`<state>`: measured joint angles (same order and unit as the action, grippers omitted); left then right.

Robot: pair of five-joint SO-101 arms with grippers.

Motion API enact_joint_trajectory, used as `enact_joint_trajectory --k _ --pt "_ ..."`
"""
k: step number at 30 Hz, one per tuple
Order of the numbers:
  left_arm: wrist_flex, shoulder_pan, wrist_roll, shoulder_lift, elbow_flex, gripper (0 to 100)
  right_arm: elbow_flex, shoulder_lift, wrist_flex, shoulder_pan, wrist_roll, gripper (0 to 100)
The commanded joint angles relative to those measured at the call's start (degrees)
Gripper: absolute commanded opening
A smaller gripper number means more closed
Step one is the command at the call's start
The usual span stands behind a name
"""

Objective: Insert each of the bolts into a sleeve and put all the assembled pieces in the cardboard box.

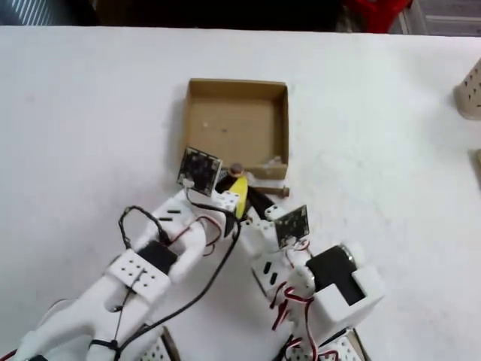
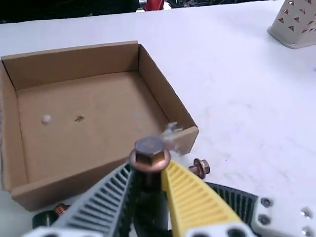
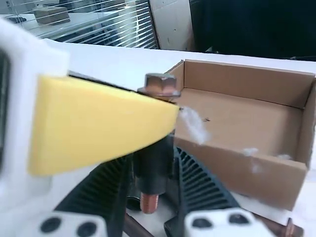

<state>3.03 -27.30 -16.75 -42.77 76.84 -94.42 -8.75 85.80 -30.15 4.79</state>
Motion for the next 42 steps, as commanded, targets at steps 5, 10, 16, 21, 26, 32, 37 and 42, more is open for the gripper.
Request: enact_joint_trajectory --k 5,10,16,21,26,32,37,42 --pt "0.9 0.3 0.3 0.5 -0.8 29 0.4 0.6 0.4 1.5 0.1 1.8" --pt "4.1 0.3 0.2 0.1 -1.0 34 0.4 0.6 0.4 1.5 0.1 1.8" --pt "4.8 0.4 0.2 0.1 -0.9 35 0.4 0.4 0.4 1.5 0.1 1.8" --pt "4.5 0.3 0.2 0.0 -2.7 35 0.4 0.4 0.4 1.5 0.1 1.8" --pt "4.8 0.4 0.2 0.0 -5.0 34 0.4 0.3 0.4 1.5 0.1 1.8" --pt "4.9 0.1 0.1 -3.8 -9.5 34 0.5 0.3 0.4 1.5 0.1 1.8" --pt "12.1 0.3 0.1 -15.9 -9.6 34 0.5 0.3 0.4 1.5 0.1 1.8" --pt "28.0 0.7 0.1 -31.3 -9.3 34 0.5 0.3 0.4 1.5 0.1 1.8"
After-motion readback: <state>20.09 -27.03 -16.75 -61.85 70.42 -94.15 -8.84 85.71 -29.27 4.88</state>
